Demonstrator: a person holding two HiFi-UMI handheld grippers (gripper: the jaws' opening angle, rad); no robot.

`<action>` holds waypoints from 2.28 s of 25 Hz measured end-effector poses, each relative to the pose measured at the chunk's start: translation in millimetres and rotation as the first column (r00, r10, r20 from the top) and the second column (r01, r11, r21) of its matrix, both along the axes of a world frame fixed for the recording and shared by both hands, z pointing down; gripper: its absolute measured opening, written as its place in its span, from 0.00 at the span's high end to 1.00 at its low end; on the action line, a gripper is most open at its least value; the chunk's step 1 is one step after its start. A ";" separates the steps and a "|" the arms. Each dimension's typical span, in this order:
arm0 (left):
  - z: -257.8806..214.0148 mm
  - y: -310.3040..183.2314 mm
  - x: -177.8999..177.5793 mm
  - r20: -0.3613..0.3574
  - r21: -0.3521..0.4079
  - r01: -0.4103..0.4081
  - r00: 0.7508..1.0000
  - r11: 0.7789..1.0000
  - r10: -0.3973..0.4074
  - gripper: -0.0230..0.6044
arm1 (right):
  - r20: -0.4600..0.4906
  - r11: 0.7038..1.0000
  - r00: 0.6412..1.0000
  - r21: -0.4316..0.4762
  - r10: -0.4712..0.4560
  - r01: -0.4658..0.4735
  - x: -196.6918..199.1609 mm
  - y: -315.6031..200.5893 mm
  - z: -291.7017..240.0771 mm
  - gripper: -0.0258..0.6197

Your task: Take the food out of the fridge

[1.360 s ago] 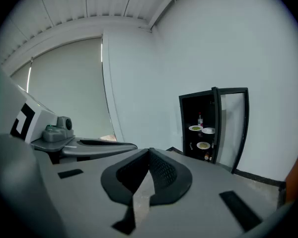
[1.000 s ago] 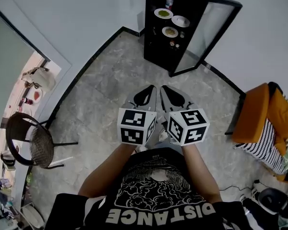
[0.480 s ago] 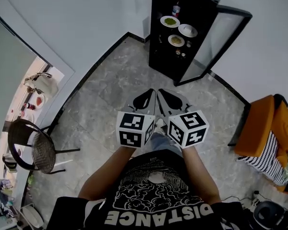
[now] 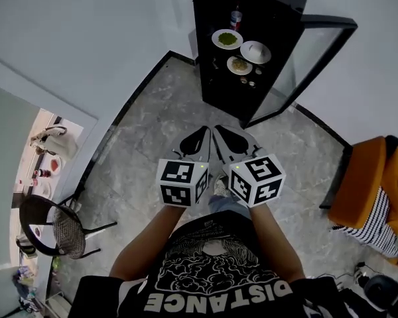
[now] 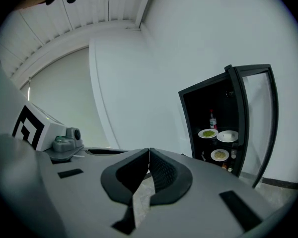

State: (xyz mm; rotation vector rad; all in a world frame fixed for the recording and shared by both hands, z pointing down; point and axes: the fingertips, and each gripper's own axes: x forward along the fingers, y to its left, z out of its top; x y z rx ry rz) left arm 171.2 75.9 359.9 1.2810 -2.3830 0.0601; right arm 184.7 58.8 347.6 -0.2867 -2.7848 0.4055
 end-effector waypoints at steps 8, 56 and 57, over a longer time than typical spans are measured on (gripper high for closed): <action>4.4 -49.3 -55.2 -0.025 -0.012 -0.014 1.000 1.000 0.014 0.96 | -0.029 0.999 0.999 -0.031 0.026 -0.027 -56.4 -50.8 5.0 0.96; 102.2 -270.8 -265.0 -0.066 0.007 -0.796 0.604 0.605 0.795 0.96 | -0.133 0.283 0.455 -0.622 0.880 -0.730 -239.3 -292.0 180.2 0.82; 106.1 -272.4 -265.4 -0.066 0.002 -0.804 0.593 0.594 0.803 0.96 | -0.141 0.261 0.441 -0.634 0.887 -0.728 -240.9 -296.4 189.2 0.82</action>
